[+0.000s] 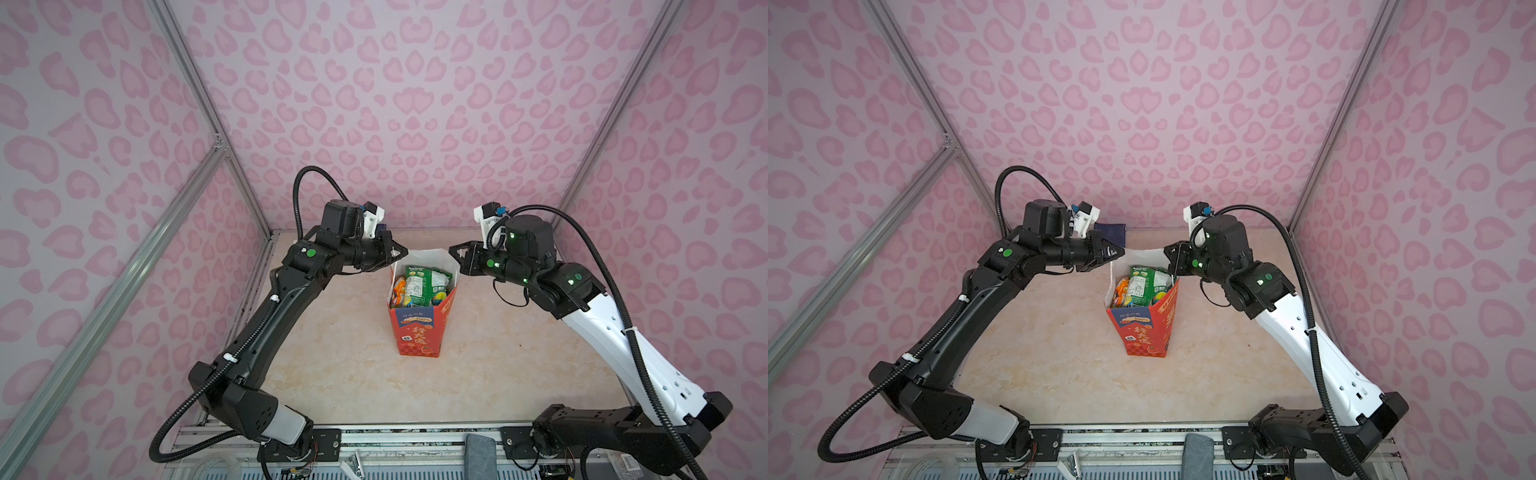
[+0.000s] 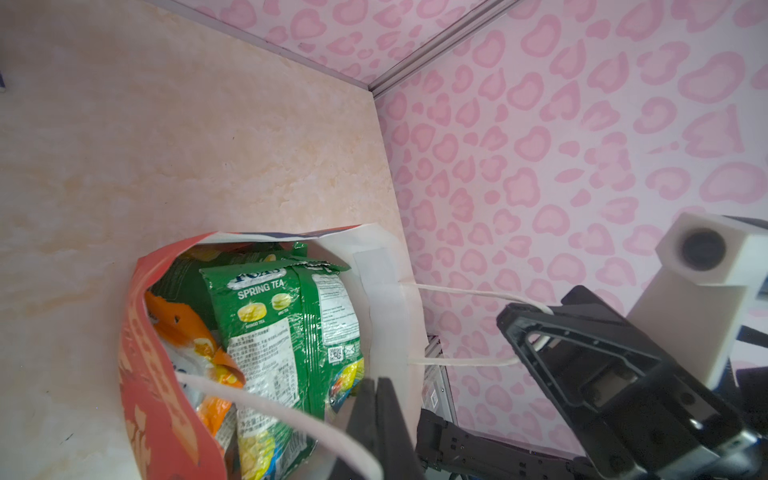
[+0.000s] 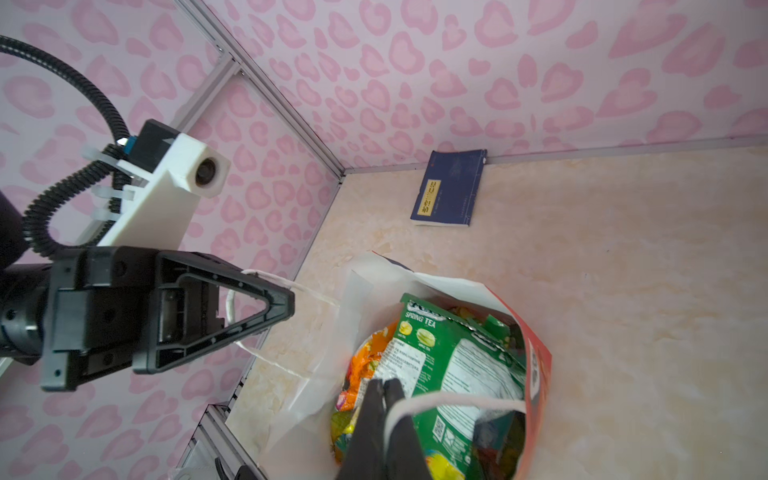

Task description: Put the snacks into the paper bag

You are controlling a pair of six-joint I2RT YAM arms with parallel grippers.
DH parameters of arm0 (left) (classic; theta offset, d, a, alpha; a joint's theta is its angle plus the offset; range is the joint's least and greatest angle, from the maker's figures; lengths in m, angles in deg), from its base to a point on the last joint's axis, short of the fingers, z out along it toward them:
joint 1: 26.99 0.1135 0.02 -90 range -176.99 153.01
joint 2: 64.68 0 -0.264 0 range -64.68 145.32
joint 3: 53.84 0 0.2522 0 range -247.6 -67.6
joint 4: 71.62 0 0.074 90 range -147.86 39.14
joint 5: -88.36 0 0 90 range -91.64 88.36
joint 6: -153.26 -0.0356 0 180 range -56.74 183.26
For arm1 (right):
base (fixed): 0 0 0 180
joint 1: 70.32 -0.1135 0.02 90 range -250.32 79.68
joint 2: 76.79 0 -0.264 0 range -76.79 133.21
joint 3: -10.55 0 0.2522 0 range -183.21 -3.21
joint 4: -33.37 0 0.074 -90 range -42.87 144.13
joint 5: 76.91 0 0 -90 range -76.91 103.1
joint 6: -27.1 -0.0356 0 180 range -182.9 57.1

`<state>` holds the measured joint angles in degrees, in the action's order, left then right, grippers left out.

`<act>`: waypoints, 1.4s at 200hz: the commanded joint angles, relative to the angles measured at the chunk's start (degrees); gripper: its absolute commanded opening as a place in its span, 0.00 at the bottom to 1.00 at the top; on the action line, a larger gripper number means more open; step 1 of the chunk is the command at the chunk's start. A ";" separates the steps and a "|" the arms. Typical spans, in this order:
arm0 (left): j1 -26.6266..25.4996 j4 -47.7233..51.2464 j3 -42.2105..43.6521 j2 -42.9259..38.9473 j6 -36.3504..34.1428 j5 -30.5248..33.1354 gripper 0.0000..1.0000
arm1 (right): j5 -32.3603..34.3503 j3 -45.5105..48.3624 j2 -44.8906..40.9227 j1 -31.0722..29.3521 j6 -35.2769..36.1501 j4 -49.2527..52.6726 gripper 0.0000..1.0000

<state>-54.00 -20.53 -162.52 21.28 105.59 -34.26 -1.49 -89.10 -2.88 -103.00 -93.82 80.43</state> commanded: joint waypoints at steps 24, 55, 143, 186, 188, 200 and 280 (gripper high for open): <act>-0.07 -9.00 3.79 -1.78 1.00 -2.13 0.05 | -0.53 4.96 -0.69 0.85 -0.83 -8.57 0.00; 0.24 -9.37 5.81 -3.11 0.83 -0.72 0.27 | -0.39 6.51 -1.27 1.29 -1.62 -8.67 0.25; 5.32 -7.79 11.84 -9.76 -0.60 -4.39 0.97 | 3.20 8.32 -7.36 1.26 -9.48 -6.51 0.98; 7.72 -4.22 16.10 -13.26 -3.41 -7.89 0.97 | 6.46 9.60 -11.44 1.39 -10.75 -4.84 0.98; 7.86 -4.08 16.28 -13.48 -3.46 -7.90 0.97 | 6.84 9.60 -11.69 1.40 -10.57 -4.61 0.98; 8.73 -3.60 17.46 -15.39 -3.74 -7.89 0.97 | 9.09 9.53 -13.27 1.36 -9.36 -3.20 0.98; 13.47 -1.80 27.64 -31.41 -3.24 26.09 0.98 | 30.56 20.76 -25.86 2.97 3.30 0.33 0.98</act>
<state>-40.80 -21.15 -139.28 -6.74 100.50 -30.08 17.32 -72.79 -26.31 -101.10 -94.91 80.06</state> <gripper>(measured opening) 0.976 0.979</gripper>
